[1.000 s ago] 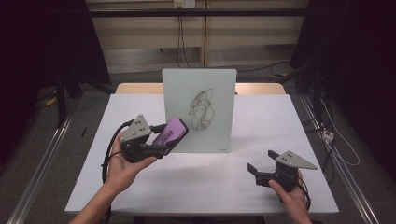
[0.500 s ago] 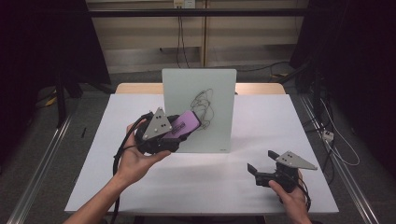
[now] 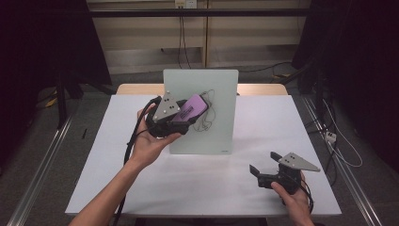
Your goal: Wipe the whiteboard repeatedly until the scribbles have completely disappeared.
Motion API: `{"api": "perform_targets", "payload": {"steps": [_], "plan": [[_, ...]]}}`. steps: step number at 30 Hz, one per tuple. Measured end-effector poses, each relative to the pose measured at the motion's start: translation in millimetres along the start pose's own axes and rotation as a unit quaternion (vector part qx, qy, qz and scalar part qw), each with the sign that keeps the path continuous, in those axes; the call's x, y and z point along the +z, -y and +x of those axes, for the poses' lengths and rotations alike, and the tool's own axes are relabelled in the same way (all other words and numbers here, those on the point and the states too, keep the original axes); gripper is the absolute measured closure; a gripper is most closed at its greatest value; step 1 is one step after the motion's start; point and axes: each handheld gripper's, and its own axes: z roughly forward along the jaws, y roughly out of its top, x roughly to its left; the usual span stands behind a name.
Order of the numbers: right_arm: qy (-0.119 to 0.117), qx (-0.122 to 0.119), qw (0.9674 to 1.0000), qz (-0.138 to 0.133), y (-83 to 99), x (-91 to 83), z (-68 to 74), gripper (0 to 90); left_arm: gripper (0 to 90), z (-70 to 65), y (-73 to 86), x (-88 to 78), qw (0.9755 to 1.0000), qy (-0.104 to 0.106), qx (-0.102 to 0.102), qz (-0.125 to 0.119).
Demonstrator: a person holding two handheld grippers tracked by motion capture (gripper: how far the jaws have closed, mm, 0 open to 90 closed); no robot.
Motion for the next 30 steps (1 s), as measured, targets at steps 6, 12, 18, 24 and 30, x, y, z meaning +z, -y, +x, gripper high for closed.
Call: {"api": "perform_targets", "payload": {"steps": [6, 12, 18, 24, 30], "plan": [[0.001, -0.001, 1.0000, 0.000, 0.1, -0.3, 0.3, 5.6, 41.2, 8.7, -12.5, 10.7, 0.9999, -0.013, 0.003, -0.010], [0.000, 0.001, 1.0000, -0.001, 0.4, -1.1, -0.3, 5.6, 41.1, 18.0, -18.3, 19.0, 0.9995, -0.026, 0.012, -0.017], [-0.001, 0.000, 1.0000, -0.001, 0.5, -1.4, -0.2, 5.6, 41.2, 19.5, -19.9, 26.2, 0.9988, -0.035, 0.033, -0.007], [0.000, 0.001, 1.0000, -0.001, 0.6, -1.7, -0.4, 5.6, 41.1, 18.3, -19.1, 32.1, 0.9965, -0.060, 0.057, 0.007], [-0.001, 0.003, 1.0000, 0.000, 0.7, -2.0, -0.5, 5.6, 41.2, 9.9, -21.3, 36.8, 0.9905, -0.086, 0.106, 0.016]]}}
